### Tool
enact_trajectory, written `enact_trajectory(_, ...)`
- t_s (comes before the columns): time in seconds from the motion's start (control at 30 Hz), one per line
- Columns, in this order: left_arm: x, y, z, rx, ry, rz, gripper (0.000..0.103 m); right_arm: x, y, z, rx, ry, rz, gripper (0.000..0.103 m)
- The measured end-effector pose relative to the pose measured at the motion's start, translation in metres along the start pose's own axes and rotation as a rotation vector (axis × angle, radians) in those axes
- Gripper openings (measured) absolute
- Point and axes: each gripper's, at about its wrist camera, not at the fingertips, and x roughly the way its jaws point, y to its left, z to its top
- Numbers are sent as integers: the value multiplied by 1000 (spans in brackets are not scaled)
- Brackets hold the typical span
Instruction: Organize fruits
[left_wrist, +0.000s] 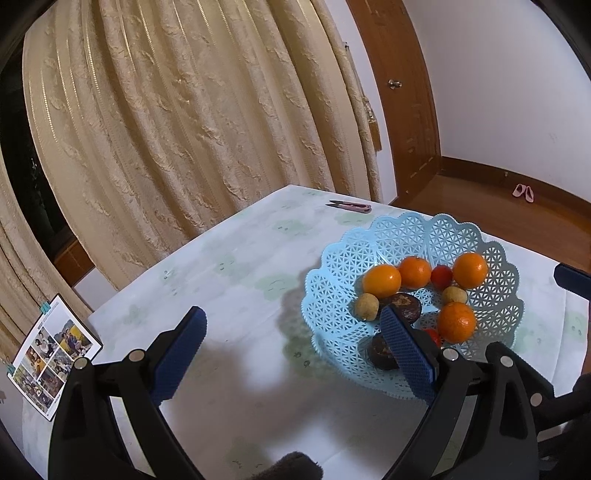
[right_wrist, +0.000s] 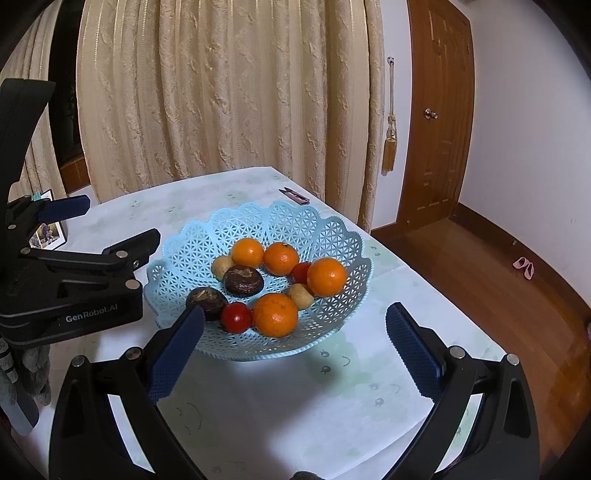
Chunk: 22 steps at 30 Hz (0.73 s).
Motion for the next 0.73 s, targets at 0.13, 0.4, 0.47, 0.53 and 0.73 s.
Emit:
enact_trajectory(0.13, 1, -3, 1, 10, -1, -4, 94, 1, -2, 1, 2, 2, -4, 100)
enact_trajectory(0.4, -1, -6, -1, 22, 0, -13, 94, 2, -3, 0, 10, 3, -10, 100)
enact_trajectory(0.47, -2, -4, -2, 23, 6, -13, 94, 2, -3, 1, 8, 1, -7, 100)
enact_trajectory(0.53, -3, 0, -5, 15, 19, -12, 94, 1, 0, -1, 3, 1, -2, 100)
enact_trajectory(0.73, -8, 34, -28, -52, 85, 1, 94, 0, 25, -7, -30, 12, 58, 100)
